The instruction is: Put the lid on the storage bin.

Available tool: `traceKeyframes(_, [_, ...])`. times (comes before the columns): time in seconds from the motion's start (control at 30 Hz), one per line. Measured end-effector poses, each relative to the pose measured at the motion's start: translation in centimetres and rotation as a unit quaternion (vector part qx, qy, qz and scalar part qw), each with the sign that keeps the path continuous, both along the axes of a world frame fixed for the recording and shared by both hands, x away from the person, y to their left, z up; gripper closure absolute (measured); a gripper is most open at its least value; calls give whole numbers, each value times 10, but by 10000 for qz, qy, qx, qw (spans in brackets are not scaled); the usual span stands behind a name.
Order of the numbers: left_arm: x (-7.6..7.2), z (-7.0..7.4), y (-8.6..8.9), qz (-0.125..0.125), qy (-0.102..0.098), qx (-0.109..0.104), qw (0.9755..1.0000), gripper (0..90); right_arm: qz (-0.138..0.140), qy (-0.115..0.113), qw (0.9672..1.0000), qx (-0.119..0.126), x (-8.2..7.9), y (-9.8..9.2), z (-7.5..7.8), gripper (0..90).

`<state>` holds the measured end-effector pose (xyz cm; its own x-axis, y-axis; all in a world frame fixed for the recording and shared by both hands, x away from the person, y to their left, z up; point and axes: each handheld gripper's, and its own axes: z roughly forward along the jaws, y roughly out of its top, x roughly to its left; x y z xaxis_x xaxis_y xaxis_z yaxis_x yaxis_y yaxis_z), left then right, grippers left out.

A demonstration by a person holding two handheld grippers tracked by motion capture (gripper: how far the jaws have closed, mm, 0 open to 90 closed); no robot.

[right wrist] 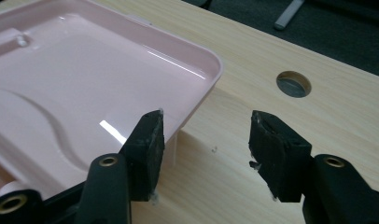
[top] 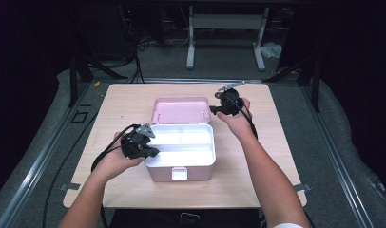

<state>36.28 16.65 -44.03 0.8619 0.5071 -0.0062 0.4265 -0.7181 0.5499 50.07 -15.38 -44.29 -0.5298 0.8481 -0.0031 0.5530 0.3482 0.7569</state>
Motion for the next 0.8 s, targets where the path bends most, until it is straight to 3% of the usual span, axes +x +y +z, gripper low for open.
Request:
traceKeyframes(0.1, [-1, 0, -1, 11, -10, 0, 10000, 900, -92, -5, 9998, -186, 7, 6, -1, 444])
traceKeyframes(0.23, [-1, 0, 0, 0, -15, 6, 10000, 900, -384, -129, 9987, -300, 17, 17, 0, 428])
traceKeyframes(0.33, [-1, 0, 0, -7, -31, 10, 10000, 900, -448, -162, 9983, -322, 26, 25, 1, 454])
traceKeyframes(0.7, [-2, 0, -1, 3, -86, 31, 10000, 900, -901, 226, 9952, -316, 50, 39, -15, 557])
traceKeyframes(0.8, [-2, 0, -1, -4, -84, 33, 10000, 900, -958, 373, 9945, -209, 54, 38, -21, 582])
